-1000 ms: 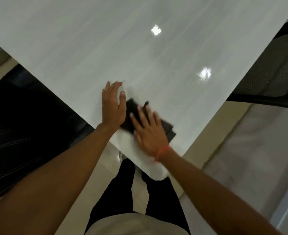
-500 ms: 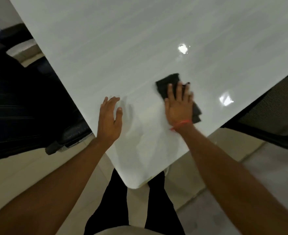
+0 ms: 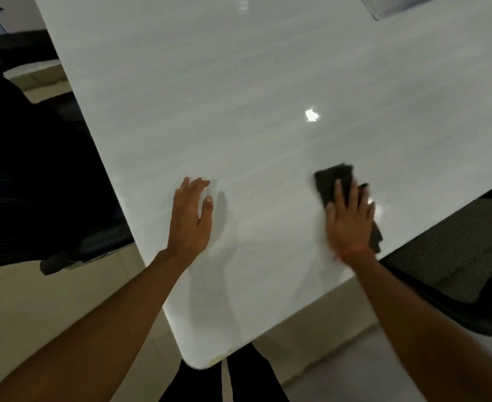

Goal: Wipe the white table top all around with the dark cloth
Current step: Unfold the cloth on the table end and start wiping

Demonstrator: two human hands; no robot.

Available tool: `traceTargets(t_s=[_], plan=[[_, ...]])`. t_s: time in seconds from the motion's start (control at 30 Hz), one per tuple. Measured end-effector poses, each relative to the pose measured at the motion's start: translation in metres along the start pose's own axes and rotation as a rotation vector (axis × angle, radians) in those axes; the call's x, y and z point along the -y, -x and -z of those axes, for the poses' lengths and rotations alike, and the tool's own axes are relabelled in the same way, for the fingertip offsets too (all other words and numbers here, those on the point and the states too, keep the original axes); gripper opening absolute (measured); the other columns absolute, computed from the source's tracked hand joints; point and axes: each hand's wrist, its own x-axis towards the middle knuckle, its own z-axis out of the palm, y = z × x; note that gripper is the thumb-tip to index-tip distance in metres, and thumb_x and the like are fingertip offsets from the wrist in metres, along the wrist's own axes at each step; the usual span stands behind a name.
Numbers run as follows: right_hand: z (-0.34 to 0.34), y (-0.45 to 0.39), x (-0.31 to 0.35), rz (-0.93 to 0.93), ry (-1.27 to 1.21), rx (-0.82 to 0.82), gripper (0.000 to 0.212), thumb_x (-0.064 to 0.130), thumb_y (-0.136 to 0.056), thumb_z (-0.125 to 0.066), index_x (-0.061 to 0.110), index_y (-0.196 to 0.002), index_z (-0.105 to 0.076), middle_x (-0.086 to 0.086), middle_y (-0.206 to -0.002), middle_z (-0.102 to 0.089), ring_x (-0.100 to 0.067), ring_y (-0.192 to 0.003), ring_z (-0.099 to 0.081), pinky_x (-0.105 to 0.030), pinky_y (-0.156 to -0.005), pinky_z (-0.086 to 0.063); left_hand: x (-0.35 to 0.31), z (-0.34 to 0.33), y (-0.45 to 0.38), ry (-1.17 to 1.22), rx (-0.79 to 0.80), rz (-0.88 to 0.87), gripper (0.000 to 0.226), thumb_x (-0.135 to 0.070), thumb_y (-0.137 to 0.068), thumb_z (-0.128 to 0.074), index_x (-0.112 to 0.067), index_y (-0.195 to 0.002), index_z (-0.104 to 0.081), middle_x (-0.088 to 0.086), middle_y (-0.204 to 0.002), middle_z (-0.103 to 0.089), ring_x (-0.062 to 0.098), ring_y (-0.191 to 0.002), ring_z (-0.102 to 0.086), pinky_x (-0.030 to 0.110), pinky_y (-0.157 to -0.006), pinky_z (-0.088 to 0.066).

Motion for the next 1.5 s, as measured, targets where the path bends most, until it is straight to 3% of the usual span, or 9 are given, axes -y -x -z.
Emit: traceTargets(t_s=[0.2, 0.33, 0.47, 0.67, 0.8, 0.97, 1.2, 1.37, 1.5], plan=[[0.005, -0.151, 0.129, 0.003, 0.029, -0.095, 0.059, 0.04, -0.103, -0.025, 0.022, -0.158, -0.016, -0.017, -0.165, -0.012, -0.045, -0.15, -0.005, -0.059, -0.118, -0.013, 0.02, 0.021, -0.047, -0.002, -0.084, -0.019, 0.04, -0.027, -0.105, -0.038, -0.013, -0.14, -0.052, 0.002, -0.148, -0.049, 0.012, -0.148, -0.024, 0.029, -0.125, -0.011], [-0.024, -0.073, 0.224, 0.508, 0.08, -0.029, 0.06, 0.044, -0.101, -0.02, 0.024, -0.158, -0.019, -0.015, -0.165, -0.013, -0.045, -0.15, -0.007, -0.061, -0.117, -0.017, 0.015, 0.028, -0.061, 0.028, -0.113, 0.005, 0.038, -0.026, -0.105, -0.038, -0.015, -0.138, -0.053, -0.005, -0.146, -0.047, 0.011, -0.147, -0.026, 0.049, -0.121, -0.024], [-0.029, 0.032, 0.161, 0.752, 0.021, 0.069, 0.058, 0.044, -0.104, -0.03, 0.03, -0.158, -0.015, -0.007, -0.167, -0.005, -0.036, -0.153, 0.002, -0.059, -0.121, -0.008, -0.002, 0.016, -0.07, 0.04, -0.141, -0.002, 0.038, -0.027, -0.105, -0.037, -0.015, -0.137, -0.053, -0.007, -0.144, -0.047, 0.015, -0.147, -0.028, 0.052, -0.121, -0.024], [0.007, -0.001, -0.046, -0.007, -0.007, 0.007, 0.063, 0.047, -0.098, -0.023, 0.024, -0.157, -0.021, -0.016, -0.163, -0.018, -0.039, -0.15, -0.014, -0.068, -0.113, -0.021, -0.009, -0.034, -0.08, -0.021, -0.133, 0.011, 0.038, -0.025, -0.104, -0.036, -0.014, -0.135, -0.055, 0.004, -0.146, -0.052, 0.021, -0.149, -0.028, 0.043, -0.126, -0.009], [0.043, -0.156, -0.056, -0.234, -0.066, -0.027, 0.067, 0.048, -0.097, -0.015, 0.023, -0.159, -0.015, -0.017, -0.165, -0.009, -0.04, -0.151, -0.003, -0.064, -0.117, -0.011, -0.015, -0.054, -0.085, -0.054, -0.214, 0.05, 0.038, -0.023, -0.104, -0.036, -0.012, -0.135, -0.055, 0.005, -0.145, -0.052, 0.022, -0.148, -0.028, 0.037, -0.126, -0.006], [0.032, -0.253, 0.081, 0.171, 0.028, -0.085, 0.071, 0.047, -0.094, -0.006, 0.02, -0.157, -0.023, -0.019, -0.162, -0.019, -0.046, -0.149, -0.013, -0.062, -0.116, -0.018, -0.02, -0.063, -0.089, -0.071, -0.271, 0.054, 0.038, -0.022, -0.104, -0.038, -0.01, -0.136, -0.054, 0.008, -0.143, -0.054, 0.021, -0.146, -0.034, 0.04, -0.125, -0.013], [-0.002, -0.078, 0.116, 0.944, 0.103, 0.08, 0.058, 0.044, -0.103, -0.029, 0.027, -0.158, -0.019, -0.01, -0.166, -0.012, -0.038, -0.152, -0.005, -0.06, -0.119, -0.011, -0.026, -0.036, -0.075, -0.002, -0.352, 0.092, 0.041, -0.026, -0.105, -0.037, -0.009, -0.139, -0.05, 0.008, -0.141, -0.055, 0.024, -0.136, -0.048, 0.048, -0.116, -0.036], [0.019, -0.137, 0.054, 0.539, 0.151, -0.004, 0.061, 0.044, -0.096, -0.029, 0.022, -0.154, -0.032, -0.015, -0.16, -0.029, -0.041, -0.146, -0.028, -0.068, -0.111, -0.024, 0.006, 0.009, -0.073, 0.035, -0.419, 0.142, 0.04, -0.031, -0.105, -0.036, -0.015, -0.139, -0.051, 0.002, -0.143, -0.054, 0.021, -0.14, -0.043, 0.049, -0.116, -0.034], [0.022, -0.213, 0.159, 0.302, 0.045, -0.026, 0.065, 0.049, -0.099, -0.014, 0.021, -0.158, -0.02, -0.017, -0.164, -0.015, -0.043, -0.15, -0.008, -0.064, -0.118, -0.009, 0.036, 0.046, -0.069, 0.047, -0.491, 0.162, 0.04, -0.029, -0.105, -0.038, -0.011, -0.138, -0.053, 0.004, -0.141, -0.056, 0.022, -0.138, -0.046, 0.05, -0.113, -0.037]])
